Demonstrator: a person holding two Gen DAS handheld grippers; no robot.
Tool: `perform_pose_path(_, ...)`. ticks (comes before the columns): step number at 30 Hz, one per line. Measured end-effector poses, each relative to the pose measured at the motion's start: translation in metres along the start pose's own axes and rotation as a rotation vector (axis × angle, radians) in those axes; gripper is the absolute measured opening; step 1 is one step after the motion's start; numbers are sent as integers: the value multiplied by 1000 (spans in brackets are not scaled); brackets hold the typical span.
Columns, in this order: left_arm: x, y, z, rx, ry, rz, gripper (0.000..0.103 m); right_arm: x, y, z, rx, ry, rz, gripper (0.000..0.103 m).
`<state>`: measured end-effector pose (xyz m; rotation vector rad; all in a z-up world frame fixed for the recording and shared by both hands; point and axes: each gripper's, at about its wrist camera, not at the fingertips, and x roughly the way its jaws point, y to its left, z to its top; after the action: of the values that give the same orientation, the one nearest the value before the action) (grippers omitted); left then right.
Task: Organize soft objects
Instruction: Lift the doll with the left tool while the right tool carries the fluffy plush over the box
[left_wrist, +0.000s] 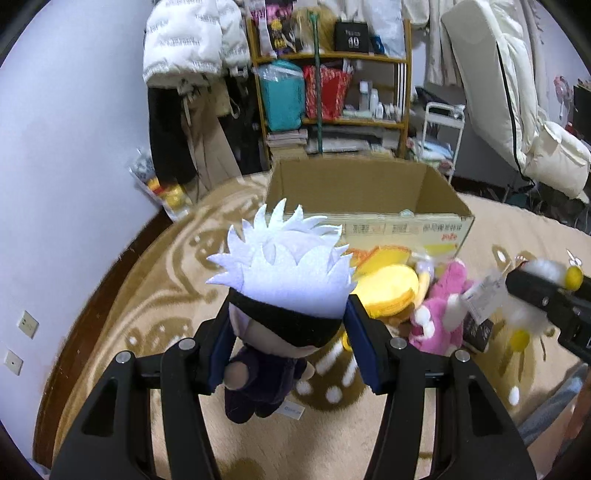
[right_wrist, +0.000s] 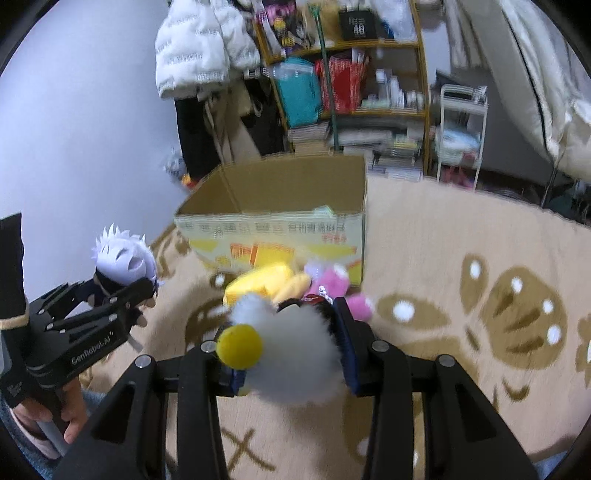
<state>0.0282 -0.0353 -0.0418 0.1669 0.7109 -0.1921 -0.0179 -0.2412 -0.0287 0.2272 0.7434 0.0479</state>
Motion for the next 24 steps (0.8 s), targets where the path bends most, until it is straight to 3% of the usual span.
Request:
perform_pose_path(8,-13,6,12,-12,-129,82,56,-1,0,15,-30,-122,-7,43)
perform_pose_path(24,-13,4,55,33,-282,94,56,7,-2,57,-63,-261,-8,43)
